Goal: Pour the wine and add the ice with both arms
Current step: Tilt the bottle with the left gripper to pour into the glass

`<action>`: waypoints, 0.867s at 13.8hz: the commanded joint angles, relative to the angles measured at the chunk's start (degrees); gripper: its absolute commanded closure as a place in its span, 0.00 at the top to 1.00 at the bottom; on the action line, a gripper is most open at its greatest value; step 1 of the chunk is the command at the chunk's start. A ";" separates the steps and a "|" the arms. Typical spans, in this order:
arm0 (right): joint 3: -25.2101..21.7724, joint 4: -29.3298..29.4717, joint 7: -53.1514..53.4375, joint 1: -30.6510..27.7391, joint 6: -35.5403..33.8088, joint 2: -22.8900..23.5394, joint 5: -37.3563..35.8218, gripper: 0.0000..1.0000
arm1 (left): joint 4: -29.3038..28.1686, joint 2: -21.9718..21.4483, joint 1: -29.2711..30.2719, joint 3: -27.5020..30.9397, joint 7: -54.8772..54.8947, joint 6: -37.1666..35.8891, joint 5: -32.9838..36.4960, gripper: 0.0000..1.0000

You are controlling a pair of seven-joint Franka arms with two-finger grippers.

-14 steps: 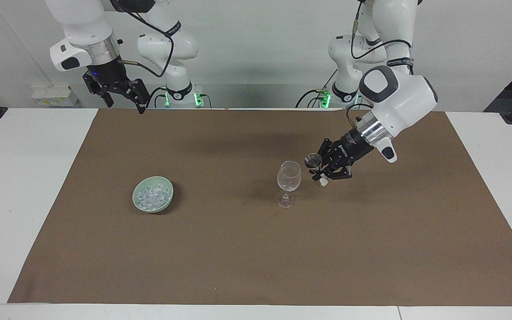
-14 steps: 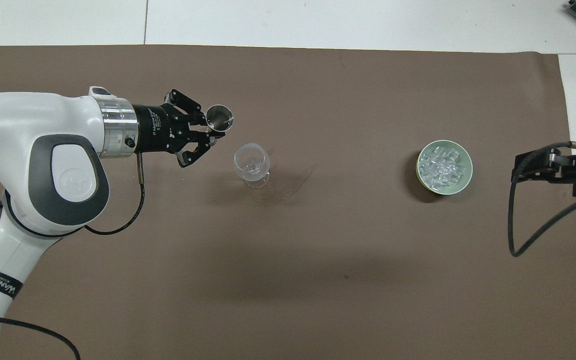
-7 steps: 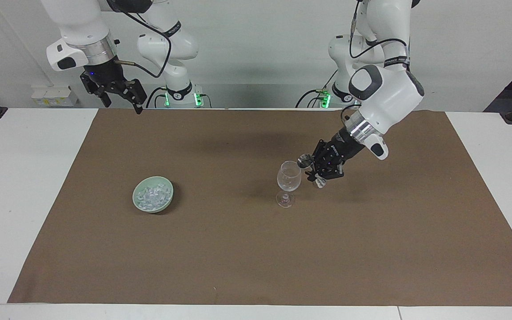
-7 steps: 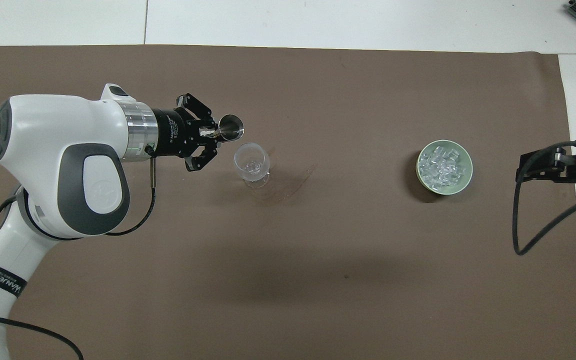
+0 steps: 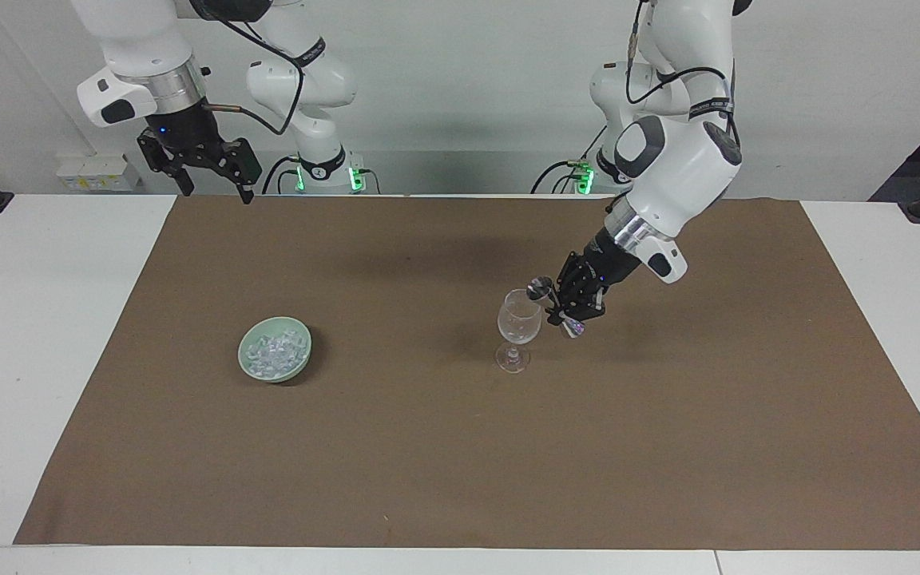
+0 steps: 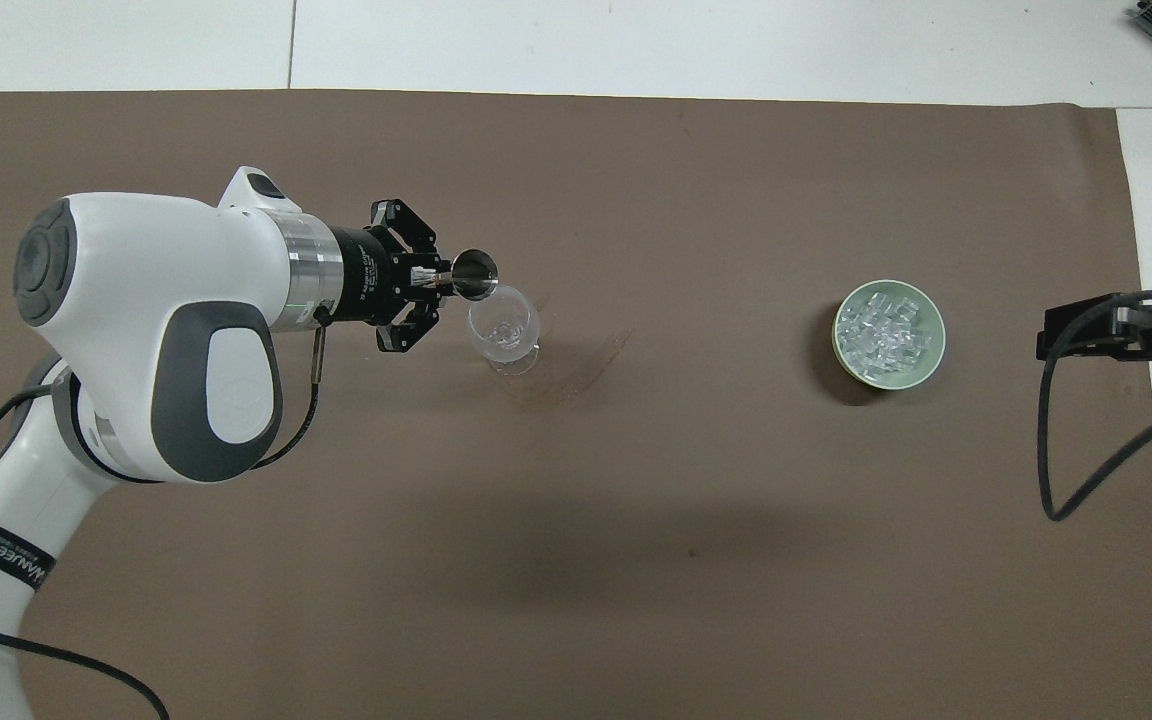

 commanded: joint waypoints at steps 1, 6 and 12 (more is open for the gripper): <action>0.07 -0.70 -2.99 -1.05 3.28 -0.63 1.05 1.00 | -1.00 -0.32 -1.34 0.73 0.88 2.41 3.57 0.00; -0.01 -0.52 -5.53 -1.40 3.56 -0.45 1.50 1.00 | -1.00 -0.32 -2.22 0.81 1.23 2.51 8.42 0.00; 0.07 0.27 -5.10 -1.14 4.62 -0.10 1.50 1.00 | -1.09 -0.41 -2.84 0.81 2.11 2.51 12.10 0.00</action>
